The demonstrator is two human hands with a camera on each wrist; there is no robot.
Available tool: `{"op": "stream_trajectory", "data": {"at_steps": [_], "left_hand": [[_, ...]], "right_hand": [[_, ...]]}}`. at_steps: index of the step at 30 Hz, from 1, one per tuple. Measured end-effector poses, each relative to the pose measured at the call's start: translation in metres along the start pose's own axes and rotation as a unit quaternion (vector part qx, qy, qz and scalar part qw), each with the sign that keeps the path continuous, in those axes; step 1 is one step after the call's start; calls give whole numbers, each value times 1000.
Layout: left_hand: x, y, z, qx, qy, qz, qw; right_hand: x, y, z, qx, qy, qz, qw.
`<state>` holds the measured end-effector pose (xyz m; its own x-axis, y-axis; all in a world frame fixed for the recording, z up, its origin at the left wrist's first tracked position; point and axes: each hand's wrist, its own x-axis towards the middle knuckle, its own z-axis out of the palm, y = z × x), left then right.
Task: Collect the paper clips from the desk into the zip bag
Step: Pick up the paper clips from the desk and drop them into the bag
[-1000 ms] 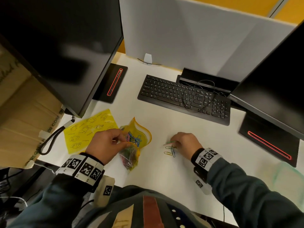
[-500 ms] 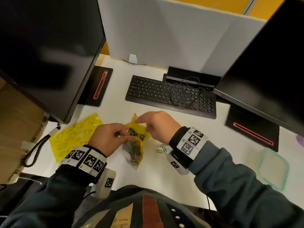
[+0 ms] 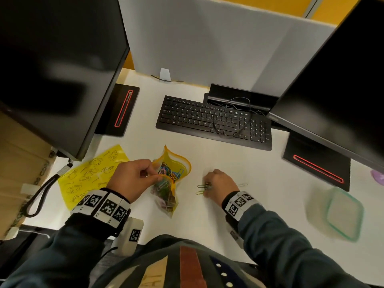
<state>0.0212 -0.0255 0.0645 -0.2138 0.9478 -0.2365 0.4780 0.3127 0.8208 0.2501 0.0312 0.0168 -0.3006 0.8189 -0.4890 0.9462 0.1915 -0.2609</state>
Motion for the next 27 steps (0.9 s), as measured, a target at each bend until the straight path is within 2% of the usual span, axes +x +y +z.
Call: {"op": "stream_trajectory", "data": {"at_steps": [6, 14, 20, 22, 24, 26, 27], "left_hand": [[1, -5, 0, -4, -3, -5, 1000], [2, -5, 5, -8, 1, -1, 1000], [5, -1, 10, -5, -15, 11, 1000], [5, 2, 11, 0, -19, 14, 1000], [6, 4, 10, 10, -19, 19, 1000], [8, 4, 12, 17, -24, 20, 999], [8, 6, 12, 20, -28, 19, 999]], "right_hand": [[-2, -13, 7, -23, 22, -10, 999], [-3, -18, 8, 1, 9, 17, 1000], [-8, -16, 10, -30, 10, -28, 999], [-6, -13, 0, 35, 51, -9, 998], [-5, -16, -19, 136, 142, 4, 980], [-4, -30, -42, 213, 209, -27, 954], [-3, -39, -52, 229, 208, -58, 949]]}}
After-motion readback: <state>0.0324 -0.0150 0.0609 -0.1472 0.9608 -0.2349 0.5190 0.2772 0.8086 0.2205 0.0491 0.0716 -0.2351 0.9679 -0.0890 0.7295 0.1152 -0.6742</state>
